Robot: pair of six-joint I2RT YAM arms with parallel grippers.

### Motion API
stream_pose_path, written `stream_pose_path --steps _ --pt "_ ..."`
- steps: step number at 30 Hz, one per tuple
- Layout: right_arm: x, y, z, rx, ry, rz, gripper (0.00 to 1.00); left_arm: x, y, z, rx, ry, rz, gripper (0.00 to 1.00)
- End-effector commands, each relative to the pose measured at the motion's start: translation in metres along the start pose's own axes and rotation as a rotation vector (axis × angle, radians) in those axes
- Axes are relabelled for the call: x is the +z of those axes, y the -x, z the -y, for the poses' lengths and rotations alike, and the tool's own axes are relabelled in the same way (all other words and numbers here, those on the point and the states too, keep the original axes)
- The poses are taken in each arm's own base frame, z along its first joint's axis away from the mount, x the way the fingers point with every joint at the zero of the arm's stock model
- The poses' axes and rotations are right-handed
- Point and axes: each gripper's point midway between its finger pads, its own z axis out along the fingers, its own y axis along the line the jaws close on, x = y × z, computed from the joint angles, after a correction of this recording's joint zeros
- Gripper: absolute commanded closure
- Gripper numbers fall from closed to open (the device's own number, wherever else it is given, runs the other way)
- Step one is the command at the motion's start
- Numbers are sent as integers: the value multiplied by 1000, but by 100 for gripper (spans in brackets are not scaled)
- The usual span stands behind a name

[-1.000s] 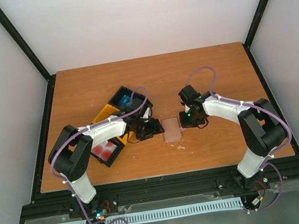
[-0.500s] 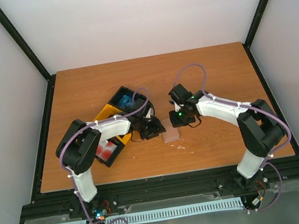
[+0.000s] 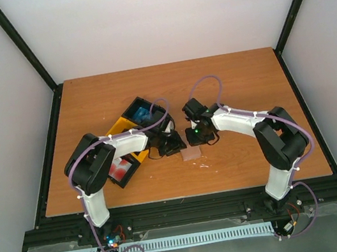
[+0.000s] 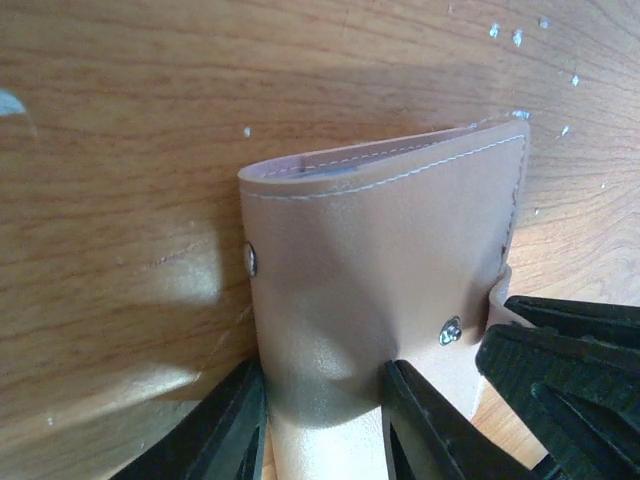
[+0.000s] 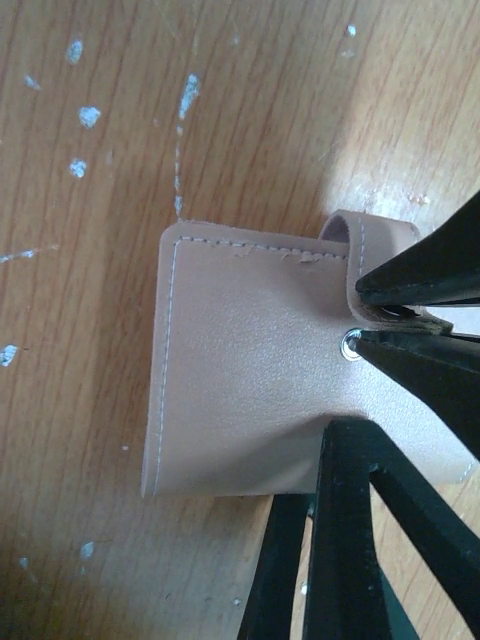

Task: Put the credit cards into the card holder
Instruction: Close the card holder at the center of the board.

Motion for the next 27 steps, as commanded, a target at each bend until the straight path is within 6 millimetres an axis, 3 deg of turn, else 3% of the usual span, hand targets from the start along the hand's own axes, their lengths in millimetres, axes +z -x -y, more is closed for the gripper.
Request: stream_pose_path --steps 1,7,17,27 --pt "2 6 -14 14 48 8 89 8 2 -12 -15 46 2 67" --pt "6 6 -15 60 63 12 88 8 0 -13 -8 43 -5 67" --pt "11 4 -13 77 55 5 94 9 -2 -15 -3 45 -10 67" --pt "11 2 -8 57 23 -13 89 10 -2 -15 -2 48 -14 67"
